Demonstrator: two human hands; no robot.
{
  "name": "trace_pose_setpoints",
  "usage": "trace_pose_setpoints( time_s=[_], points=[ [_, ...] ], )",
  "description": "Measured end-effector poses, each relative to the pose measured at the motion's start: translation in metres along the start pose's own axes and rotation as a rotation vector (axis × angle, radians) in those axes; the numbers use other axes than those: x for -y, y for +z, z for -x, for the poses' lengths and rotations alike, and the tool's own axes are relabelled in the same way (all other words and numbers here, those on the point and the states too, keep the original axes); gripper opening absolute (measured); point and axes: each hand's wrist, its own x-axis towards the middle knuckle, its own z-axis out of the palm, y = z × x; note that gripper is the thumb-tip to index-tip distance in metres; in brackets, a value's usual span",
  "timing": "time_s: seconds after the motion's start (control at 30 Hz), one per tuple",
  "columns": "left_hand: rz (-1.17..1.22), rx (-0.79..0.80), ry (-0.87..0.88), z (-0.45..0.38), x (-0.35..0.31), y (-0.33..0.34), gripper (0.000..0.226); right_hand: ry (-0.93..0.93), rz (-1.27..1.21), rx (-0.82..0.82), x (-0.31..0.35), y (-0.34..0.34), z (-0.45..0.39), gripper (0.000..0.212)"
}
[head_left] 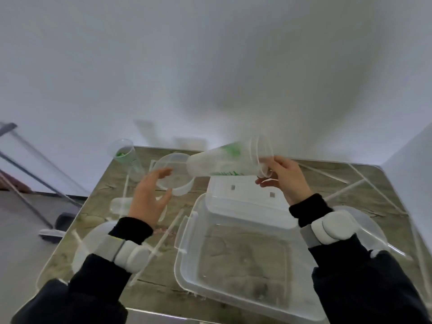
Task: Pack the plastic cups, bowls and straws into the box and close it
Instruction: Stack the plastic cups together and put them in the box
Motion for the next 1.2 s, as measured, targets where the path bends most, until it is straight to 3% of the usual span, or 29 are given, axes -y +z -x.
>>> trace_pose_setpoints(
  time_s=[0.13, 0.27, 0.57, 0.67, 0.83, 0.97, 1.2],
  points=[
    [-0.078, 0.014, -0.206, 0.012, 0.068, -0.033, 0.048, 0.039, 0.164, 0.068, -0.003, 0.061, -0.014, 0.021],
    [-0.194, 0.151, -0.319, 0.012, 0.118, -0.027, 0.051, 0.115, 0.330, 0.091, -0.024, 0.092, -0.020, 0.022],
    [-0.523, 0.467, -0.415, -0.034, 0.194, 0.040, 0.057, 0.243, 0.303, 0.064, -0.056, 0.099, -0.037, 0.020],
    [-0.602, 0.453, -0.419, -0.041, 0.205, 0.059, 0.068, 0.274, 0.278, 0.062, -0.061, 0.094, -0.047, 0.018],
    [-0.719, 0.388, -0.386, -0.040, 0.206, 0.065, 0.066, 0.311, 0.190, 0.079, -0.063, 0.082, -0.057, 0.017],
    [-0.616, 0.314, -0.294, -0.029, 0.192, 0.045, 0.068, 0.300, 0.094, 0.101, -0.060, 0.074, -0.065, 0.024],
    [-0.387, 0.031, -0.106, -0.016, 0.134, 0.001, 0.076, 0.295, 0.050, 0.233, -0.057, 0.072, -0.074, 0.026]
  ],
)
